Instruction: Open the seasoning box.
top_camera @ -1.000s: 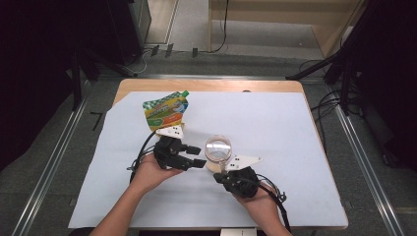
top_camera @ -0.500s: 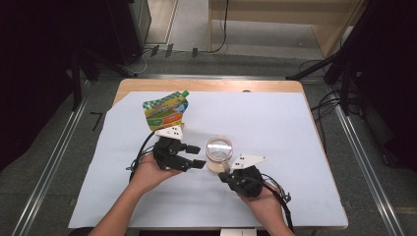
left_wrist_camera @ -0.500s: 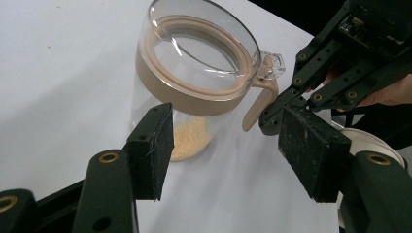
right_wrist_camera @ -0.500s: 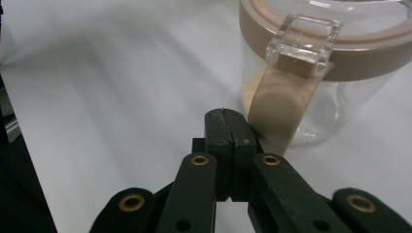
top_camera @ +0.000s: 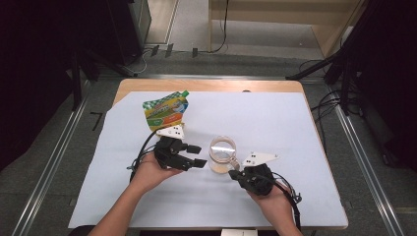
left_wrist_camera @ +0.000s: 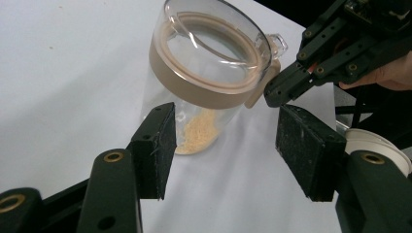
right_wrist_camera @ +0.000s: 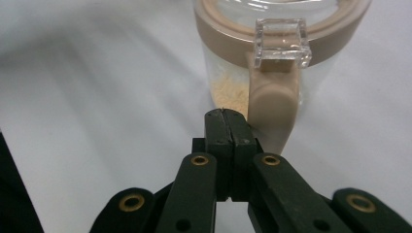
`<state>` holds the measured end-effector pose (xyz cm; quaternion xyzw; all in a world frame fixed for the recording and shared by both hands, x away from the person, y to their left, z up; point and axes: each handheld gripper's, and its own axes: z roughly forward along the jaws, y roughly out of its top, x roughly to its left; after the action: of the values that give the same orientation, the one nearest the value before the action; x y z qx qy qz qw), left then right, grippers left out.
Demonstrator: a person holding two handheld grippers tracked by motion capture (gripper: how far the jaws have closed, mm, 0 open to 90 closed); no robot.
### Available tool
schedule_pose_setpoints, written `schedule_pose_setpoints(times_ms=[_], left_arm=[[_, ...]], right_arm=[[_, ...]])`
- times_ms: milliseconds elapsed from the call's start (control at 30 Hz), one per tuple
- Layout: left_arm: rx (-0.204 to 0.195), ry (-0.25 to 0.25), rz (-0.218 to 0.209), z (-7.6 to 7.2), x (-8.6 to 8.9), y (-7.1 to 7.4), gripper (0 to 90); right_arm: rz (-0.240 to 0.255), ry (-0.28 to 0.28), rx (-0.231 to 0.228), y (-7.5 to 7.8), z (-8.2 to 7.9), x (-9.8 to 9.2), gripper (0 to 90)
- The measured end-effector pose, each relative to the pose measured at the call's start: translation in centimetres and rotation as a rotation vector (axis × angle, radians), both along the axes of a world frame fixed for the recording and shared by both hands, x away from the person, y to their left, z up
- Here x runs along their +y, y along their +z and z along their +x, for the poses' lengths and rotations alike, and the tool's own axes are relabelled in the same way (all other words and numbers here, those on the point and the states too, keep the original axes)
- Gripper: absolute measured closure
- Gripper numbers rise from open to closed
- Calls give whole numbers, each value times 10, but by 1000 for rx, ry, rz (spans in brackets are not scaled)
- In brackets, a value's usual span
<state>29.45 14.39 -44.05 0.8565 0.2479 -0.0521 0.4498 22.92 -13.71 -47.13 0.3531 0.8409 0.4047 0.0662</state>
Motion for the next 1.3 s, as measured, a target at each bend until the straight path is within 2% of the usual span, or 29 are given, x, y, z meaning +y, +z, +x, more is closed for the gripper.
schedule_pose_setpoints(times_ms=[300,467,633,767,1300], left_arm=[[6,-5,-1,2,-3,-1,410],[15,-9,12,4,-5,-1,412],[20,-27,39,3,-10,-3,392],[21,-40,35,2,-14,-3,380],[16,-68,25,4,-28,-4,336]], right_arm=[[-12,-30,13,-1,5,-11,900],[-30,-36,41,-3,12,-22,900],[-11,-60,63,-3,21,-36,900],[3,-78,74,-4,29,-43,900],[16,-139,23,-8,55,-49,900]])
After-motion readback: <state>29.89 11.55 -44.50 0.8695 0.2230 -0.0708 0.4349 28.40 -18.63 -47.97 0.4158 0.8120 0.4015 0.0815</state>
